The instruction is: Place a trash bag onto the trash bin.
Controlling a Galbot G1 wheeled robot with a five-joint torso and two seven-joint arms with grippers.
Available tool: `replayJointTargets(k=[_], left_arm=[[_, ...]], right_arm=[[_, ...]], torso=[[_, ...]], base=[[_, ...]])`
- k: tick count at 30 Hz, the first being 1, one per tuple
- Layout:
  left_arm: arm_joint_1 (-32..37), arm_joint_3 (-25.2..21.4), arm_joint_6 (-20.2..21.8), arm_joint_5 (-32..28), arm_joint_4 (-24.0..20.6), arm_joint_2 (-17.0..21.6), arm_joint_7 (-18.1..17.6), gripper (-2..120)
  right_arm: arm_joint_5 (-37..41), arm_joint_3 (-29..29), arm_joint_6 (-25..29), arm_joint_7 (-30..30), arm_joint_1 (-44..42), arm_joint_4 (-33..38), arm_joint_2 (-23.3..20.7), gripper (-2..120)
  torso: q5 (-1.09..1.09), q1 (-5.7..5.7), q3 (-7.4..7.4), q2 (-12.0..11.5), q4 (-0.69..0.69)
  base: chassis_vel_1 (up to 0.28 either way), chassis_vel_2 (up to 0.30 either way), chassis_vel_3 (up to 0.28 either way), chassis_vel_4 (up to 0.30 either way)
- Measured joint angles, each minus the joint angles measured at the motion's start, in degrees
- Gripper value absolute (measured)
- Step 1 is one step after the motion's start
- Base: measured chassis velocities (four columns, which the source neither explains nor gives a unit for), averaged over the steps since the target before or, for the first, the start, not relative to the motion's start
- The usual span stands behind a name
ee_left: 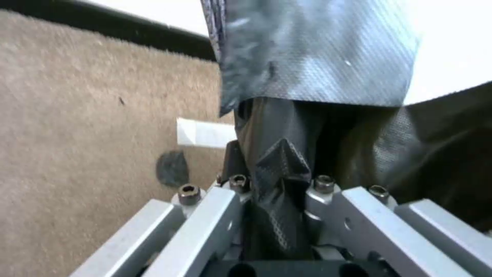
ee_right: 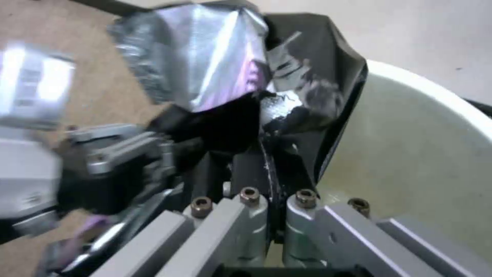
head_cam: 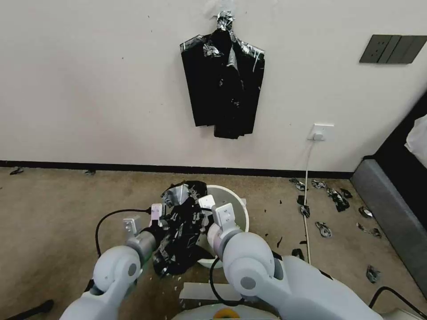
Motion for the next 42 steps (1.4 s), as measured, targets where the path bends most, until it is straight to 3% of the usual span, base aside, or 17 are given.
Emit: replayJointTargets(k=[14,27,31,37,42], left_arm=[[5.82,-4.41,-2.80,1.88,-4.27,-2.29,0.13,6],[8.31,-5.28,-4.32,3.59,-4.61,-4.84,0.82,6],[9.53,-5.94,-7.92,3.77,-4.58,-5.49,3.81,6],[11.20,-7.97,-13.59,3.11,-3.63,-5.39,11.20,6],[11.27,-8.60,-17.76,0.11,-2.85,-5.59,14.54,6]], right_arm=[[-1.06,2.77,0.69,-0.90,3.41,-1.99,-2.47,0],[-1.31,5.08,1.44,-1.87,4.20,-1.06,-6.01,0],[-1.45,5.91,1.65,-2.65,4.20,-2.23,-7.58,0],[-1.80,6.80,1.78,-4.06,4.89,-3.50,-11.09,0],[-2.07,6.79,1.78,-5.07,4.34,-3.14,-13.84,0]], torso=[[0.01,0.00,0.00,0.00,0.00],[0.01,0.00,0.00,0.00,0.00],[0.01,0.00,0.00,0.00,0.00],[0.01,0.00,0.00,0.00,0.01],[0.01,0.00,0.00,0.00,0.00]], base=[[0.000,0.000,0.000,0.000],[0.000,0.000,0.000,0.000],[0.000,0.000,0.000,0.000],[0.000,0.000,0.000,0.000],[0.000,0.000,0.000,0.000]])
